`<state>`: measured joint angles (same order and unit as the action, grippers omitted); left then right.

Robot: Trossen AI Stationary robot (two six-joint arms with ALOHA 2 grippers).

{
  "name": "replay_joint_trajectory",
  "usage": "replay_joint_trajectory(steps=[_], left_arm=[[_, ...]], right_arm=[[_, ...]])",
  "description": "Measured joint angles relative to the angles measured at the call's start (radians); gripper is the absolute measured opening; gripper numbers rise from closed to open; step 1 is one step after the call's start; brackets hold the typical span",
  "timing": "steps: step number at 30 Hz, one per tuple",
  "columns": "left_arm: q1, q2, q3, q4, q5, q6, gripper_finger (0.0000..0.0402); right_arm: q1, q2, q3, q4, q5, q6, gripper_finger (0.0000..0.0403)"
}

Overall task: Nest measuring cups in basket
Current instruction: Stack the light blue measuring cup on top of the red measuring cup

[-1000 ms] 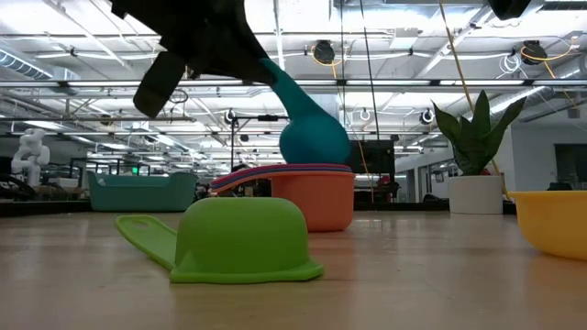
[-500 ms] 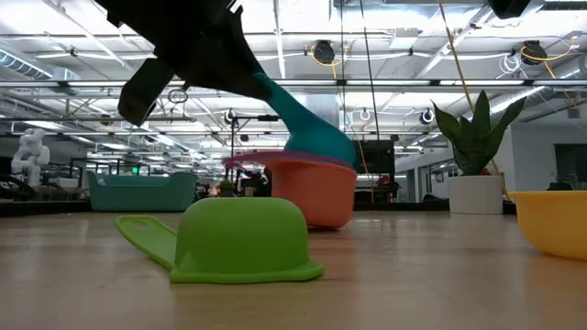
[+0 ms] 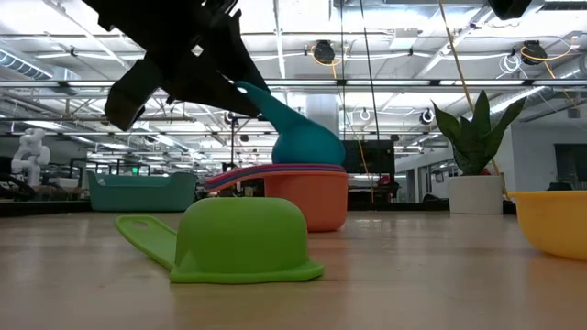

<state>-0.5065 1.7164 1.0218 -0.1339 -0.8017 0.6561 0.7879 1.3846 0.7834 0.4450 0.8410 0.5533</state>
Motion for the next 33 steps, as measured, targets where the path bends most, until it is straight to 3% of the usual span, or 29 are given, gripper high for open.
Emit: replay_joint_trajectory(steps=[5, 15, 19, 23, 26, 33], left_arm=[[-0.028, 0.0, 0.0, -0.008, 0.002, -0.038, 0.0133], [-0.017, 0.0, 0.0, -0.173, 0.129, -0.236, 0.0149], [-0.019, -0.017, 0.0, -0.29, 0.156, -0.361, 0.015], [-0.026, -0.043, -0.001, -0.397, 0.263, -0.541, 0.015], [-0.032, -0.059, 0.0, -0.432, 0.318, -0.665, 0.015], [-0.031, -0.066, 0.0, -0.394, 0.325, -0.852, 0.015]], right_arm=[[0.0, 0.0, 0.0, 0.0, 0.0, 0.0, 0.0118], [0.006, 0.0, 0.0, 0.0, -0.004, 0.002, 0.0118], [0.014, 0.0, 0.0, 0.0, -0.001, -0.013, 0.0118], [0.013, 0.0, 0.0, -0.004, -0.001, -0.018, 0.0118], [0.013, 0.0, 0.0, -0.008, -0.003, -0.04, 0.0118], [0.01, 0.0, 0.0, 0.0, -0.004, -0.139, 0.0118]])
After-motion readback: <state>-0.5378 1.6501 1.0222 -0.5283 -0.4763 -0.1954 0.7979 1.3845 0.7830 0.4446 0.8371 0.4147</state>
